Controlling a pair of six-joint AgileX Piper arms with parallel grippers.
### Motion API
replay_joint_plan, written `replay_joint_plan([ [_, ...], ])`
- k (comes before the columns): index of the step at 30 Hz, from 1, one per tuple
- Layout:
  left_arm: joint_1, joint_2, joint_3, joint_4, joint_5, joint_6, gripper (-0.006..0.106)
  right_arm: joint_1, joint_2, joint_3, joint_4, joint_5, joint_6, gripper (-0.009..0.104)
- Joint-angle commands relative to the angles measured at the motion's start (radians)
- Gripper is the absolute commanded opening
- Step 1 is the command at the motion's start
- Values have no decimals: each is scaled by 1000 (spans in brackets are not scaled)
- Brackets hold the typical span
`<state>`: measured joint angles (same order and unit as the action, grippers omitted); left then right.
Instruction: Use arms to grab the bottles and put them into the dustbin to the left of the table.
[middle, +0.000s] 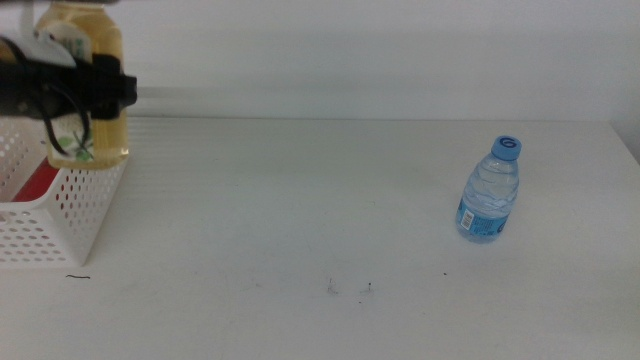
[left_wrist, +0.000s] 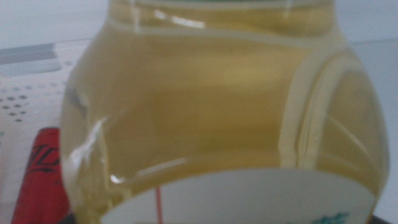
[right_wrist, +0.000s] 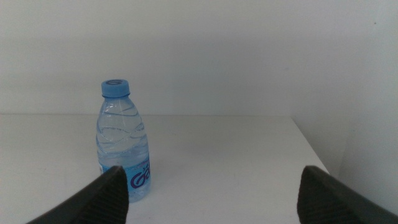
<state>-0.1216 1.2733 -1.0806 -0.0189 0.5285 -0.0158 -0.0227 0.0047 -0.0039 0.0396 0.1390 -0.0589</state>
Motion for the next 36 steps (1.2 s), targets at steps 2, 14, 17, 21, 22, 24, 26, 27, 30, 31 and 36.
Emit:
replay_joint_plan([
  [2, 82, 25, -117, -255, 57, 302, 17, -7, -5, 4, -7, -3, -2, 93],
  [14, 264, 248, -486, -236, 413, 387, 17, -7, -5, 4, -7, -3, -2, 93],
  [17, 302, 315, -546, -219, 451, 387, 17, -7, -5, 4, -7, -3, 3, 93],
  [21, 352, 383, -576, -214, 478, 405, 17, -7, -5, 4, -7, -3, 5, 93],
  [22, 364, 400, -576, -207, 478, 405, 17, -7, -5, 4, -7, -3, 5, 93],
  [24, 387, 435, -576, -195, 482, 407, 17, -7, -5, 4, -7, -3, 10, 93],
  [26, 412, 473, -576, -188, 482, 407, 17, -7, -5, 4, -7, -3, 10, 93],
  [27, 421, 488, -576, -188, 482, 407, 17, -7, -5, 4, -7, -3, 10, 93],
  [30, 440, 540, -576, -190, 461, 407, 17, -7, -5, 4, -7, -3, 10, 93],
  [31, 442, 556, -576, -188, 451, 407, 17, -7, -5, 4, -7, -3, 10, 93],
  [36, 442, 625, -576, -185, 424, 398, 17, -7, -5, 4, -7, -3, 10, 93],
])
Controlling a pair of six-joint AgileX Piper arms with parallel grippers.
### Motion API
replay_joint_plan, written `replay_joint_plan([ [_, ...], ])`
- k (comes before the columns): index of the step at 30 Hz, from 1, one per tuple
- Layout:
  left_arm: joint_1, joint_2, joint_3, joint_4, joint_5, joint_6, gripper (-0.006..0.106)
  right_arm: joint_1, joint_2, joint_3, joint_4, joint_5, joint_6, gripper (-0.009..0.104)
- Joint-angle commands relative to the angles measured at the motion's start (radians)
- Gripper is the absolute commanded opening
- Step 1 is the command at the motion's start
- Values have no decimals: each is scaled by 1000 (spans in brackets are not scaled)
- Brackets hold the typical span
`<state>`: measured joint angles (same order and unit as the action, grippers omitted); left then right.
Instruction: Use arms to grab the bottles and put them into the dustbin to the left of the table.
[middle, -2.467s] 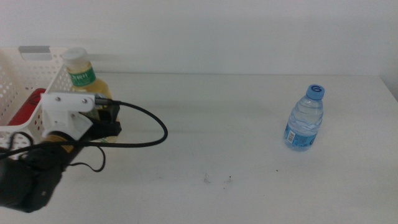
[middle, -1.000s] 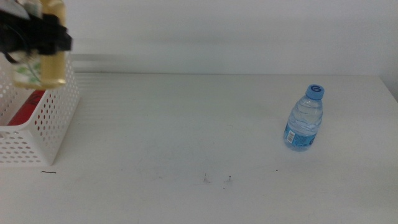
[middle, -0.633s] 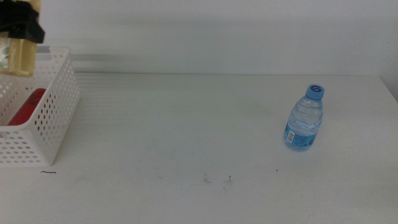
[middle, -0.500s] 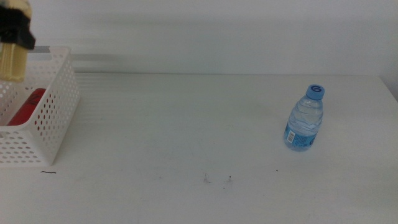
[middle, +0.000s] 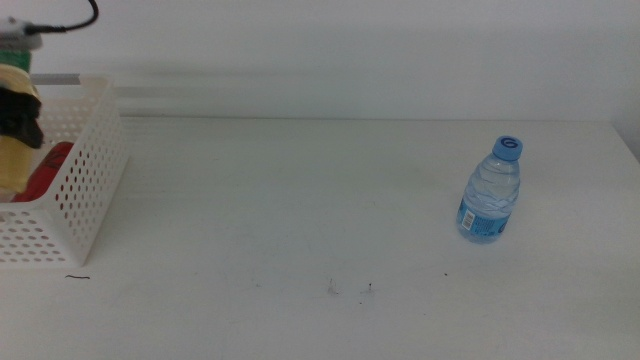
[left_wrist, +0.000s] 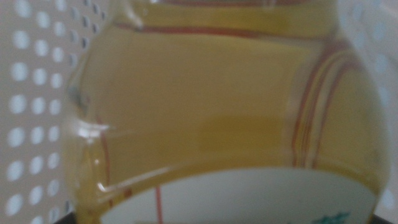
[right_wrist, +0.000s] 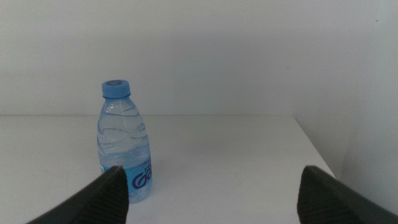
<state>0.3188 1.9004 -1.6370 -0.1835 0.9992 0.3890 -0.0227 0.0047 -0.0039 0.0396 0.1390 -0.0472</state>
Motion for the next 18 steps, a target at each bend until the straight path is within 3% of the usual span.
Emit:
replay_joint_plan([
  [1, 2, 11, -20, -20, -47, -6, 18, -7, -5, 4, -7, -3, -2, 93],
  [6, 0, 57, -20, -30, -38, 5, 33, -7, -5, 4, -7, -3, -2, 93],
  [14, -2, 66, -27, -34, -13, 8, 92, -7, -5, 4, -7, -3, 1, 93],
  [18, -18, 64, -54, -24, 47, 4, 94, -7, -5, 4, -7, -3, 1, 93],
])
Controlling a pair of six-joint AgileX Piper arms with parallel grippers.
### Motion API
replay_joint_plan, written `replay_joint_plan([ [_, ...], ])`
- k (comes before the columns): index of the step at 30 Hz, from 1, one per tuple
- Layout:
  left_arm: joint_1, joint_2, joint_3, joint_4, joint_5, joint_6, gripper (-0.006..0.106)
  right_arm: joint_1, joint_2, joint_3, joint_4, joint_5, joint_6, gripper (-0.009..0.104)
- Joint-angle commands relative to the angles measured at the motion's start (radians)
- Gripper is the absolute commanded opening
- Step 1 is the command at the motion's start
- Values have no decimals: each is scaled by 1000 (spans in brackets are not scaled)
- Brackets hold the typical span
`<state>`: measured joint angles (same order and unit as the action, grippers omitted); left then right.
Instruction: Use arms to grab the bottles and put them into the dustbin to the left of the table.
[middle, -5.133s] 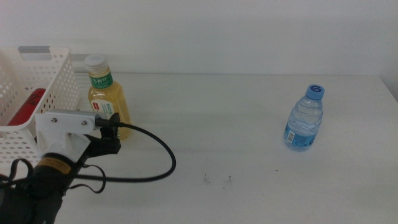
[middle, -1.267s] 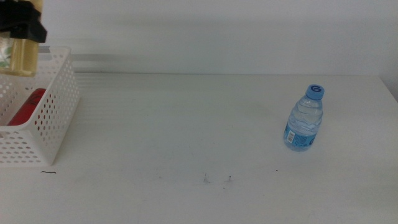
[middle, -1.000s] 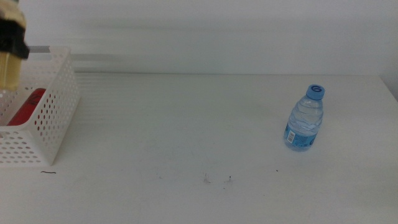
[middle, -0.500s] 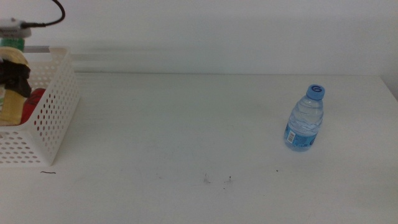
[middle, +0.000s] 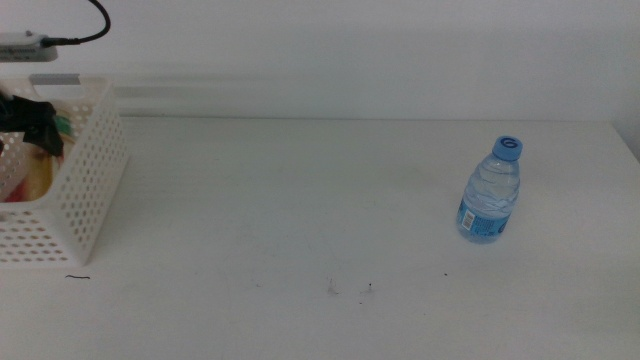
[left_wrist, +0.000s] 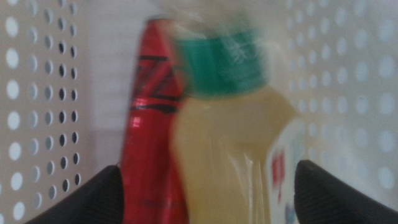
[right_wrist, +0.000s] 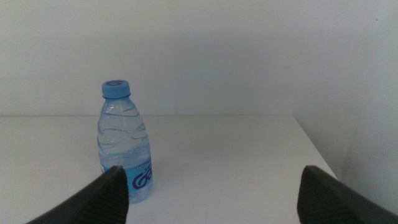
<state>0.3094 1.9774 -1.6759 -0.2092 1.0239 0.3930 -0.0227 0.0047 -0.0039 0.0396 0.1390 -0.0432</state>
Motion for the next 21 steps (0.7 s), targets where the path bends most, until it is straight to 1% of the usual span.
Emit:
replay_joint_plan([
  [1, -13, -19, -23, 2, 32, -6, 94, -7, -5, 4, -7, -3, -3, 93],
  [6, -37, -80, -32, 2, 35, -38, 94, -7, -5, 4, -7, -3, -3, 93],
  [9, -65, -144, -32, 17, 37, -43, 94, -7, -5, 4, -7, -3, -3, 93],
  [15, -161, -302, -17, 10, 31, -52, 94, -7, -5, 4, -7, -3, -2, 93],
  [19, -228, -451, 129, -25, -105, -43, 94, -7, -5, 4, -7, -3, -2, 93],
  [21, -258, -536, 222, -82, -188, 8, 94, -7, -5, 4, -7, -3, -2, 93],
])
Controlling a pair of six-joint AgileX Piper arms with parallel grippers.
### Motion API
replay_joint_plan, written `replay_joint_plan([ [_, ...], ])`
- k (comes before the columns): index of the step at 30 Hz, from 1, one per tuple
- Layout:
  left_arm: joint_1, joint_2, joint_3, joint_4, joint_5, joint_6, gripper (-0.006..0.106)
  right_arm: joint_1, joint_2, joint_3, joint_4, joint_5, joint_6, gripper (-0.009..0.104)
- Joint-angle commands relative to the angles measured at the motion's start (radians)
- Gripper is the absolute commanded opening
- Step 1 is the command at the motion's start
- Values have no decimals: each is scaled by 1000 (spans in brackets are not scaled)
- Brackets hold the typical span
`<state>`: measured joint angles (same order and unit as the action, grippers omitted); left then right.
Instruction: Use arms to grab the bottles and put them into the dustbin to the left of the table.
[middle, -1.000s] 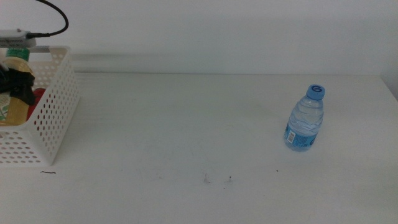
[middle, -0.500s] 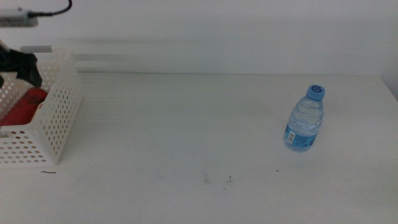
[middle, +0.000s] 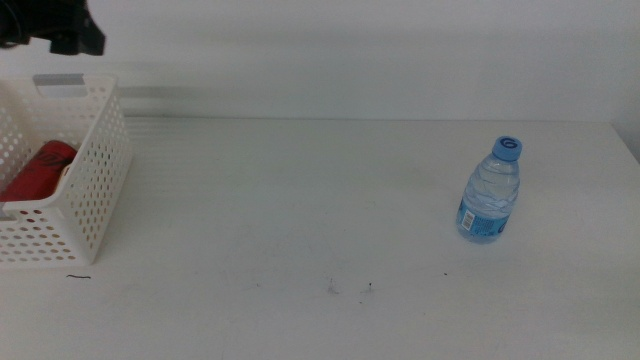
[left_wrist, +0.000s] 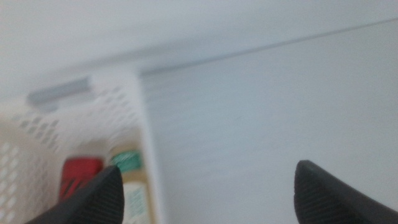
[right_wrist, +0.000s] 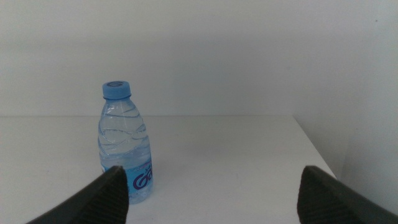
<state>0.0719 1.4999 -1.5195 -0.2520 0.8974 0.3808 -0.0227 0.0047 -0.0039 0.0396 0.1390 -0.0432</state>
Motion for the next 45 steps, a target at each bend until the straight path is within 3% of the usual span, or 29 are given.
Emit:
replay_joint_plan([
  [1, -37, -101, 118, -82, -110, 66, 94, -7, -5, 4, -7, -3, -2, 93],
  [7, -125, -287, 342, -360, -224, 258, 94, -7, -5, 4, -7, -3, -2, 93],
  [16, -242, -490, 530, -491, -207, 368, 94, -7, -5, 4, -7, -3, -2, 93],
  [19, -288, -575, 576, -433, -207, 355, 94, -7, -5, 4, -7, -3, -2, 93],
  [27, -513, -735, 596, -29, -203, -54, 94, -7, -5, 4, -7, -3, -2, 93],
  [30, -564, -757, 596, 11, -203, -105, 94, -7, -5, 4, -7, -3, -2, 93],
  [45, -562, -757, 596, 0, -235, -121, 94, -7, -5, 4, -7, -3, 1, 93],
])
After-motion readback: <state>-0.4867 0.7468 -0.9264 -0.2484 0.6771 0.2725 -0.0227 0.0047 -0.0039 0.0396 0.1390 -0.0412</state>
